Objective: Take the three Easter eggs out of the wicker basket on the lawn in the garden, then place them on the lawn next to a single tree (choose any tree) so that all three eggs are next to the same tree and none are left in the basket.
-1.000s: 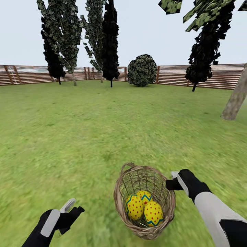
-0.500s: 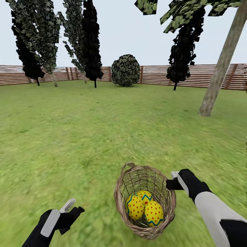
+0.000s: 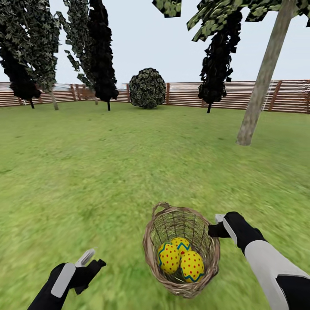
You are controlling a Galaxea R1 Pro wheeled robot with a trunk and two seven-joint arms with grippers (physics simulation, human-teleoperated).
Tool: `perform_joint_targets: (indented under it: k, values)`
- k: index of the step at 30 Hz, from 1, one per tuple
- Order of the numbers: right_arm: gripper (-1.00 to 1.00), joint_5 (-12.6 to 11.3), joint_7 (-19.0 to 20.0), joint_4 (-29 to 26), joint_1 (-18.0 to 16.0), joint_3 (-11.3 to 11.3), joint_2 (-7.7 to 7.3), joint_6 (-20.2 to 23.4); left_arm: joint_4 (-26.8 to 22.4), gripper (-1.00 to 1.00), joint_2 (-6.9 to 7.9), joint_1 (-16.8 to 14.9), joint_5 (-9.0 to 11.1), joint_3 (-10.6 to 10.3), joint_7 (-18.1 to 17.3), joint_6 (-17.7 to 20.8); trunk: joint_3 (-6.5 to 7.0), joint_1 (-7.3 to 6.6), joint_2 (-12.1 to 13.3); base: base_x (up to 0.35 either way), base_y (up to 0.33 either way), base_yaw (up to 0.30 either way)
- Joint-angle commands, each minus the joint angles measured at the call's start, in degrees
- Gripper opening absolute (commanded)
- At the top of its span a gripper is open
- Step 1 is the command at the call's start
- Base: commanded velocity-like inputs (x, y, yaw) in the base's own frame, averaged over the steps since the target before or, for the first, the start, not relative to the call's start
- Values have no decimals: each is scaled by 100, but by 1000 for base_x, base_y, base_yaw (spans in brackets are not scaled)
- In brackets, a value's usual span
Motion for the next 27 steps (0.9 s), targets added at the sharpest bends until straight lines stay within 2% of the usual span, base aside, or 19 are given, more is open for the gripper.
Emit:
perform_joint_targets:
  k: [1, 5, 7, 10, 27]
  values:
    - [-100, -37, 23, -8, -2, -9, 0, 27, -11, 100, -1, -2, 63, 8, 51, 24, -6, 1, -2, 207, -280, -261]
    - [-100, -37, 23, -8, -2, -9, 0, 40, -11, 100, 0, -2, 67, -24, 43, 24, -6, 1, -2, 110, -140, -264]
    - [-100, -37, 23, -8, -2, -9, 0, 45, -11, 100, 6, -2, 67, -324, 42, 24, -6, 1, -2, 14, -17, -265]
    - [-100, -37, 23, -8, -2, -9, 0, 46, -11, 100, 8, -2, 68, -434, 38, 24, -6, 1, -2, 3, -4, -265]
    - [-100, -37, 23, -8, -2, -9, -7, 46, -11, 100, 7, -2, 76, -460, 38, 24, -6, 1, -2, 0, 0, -265]
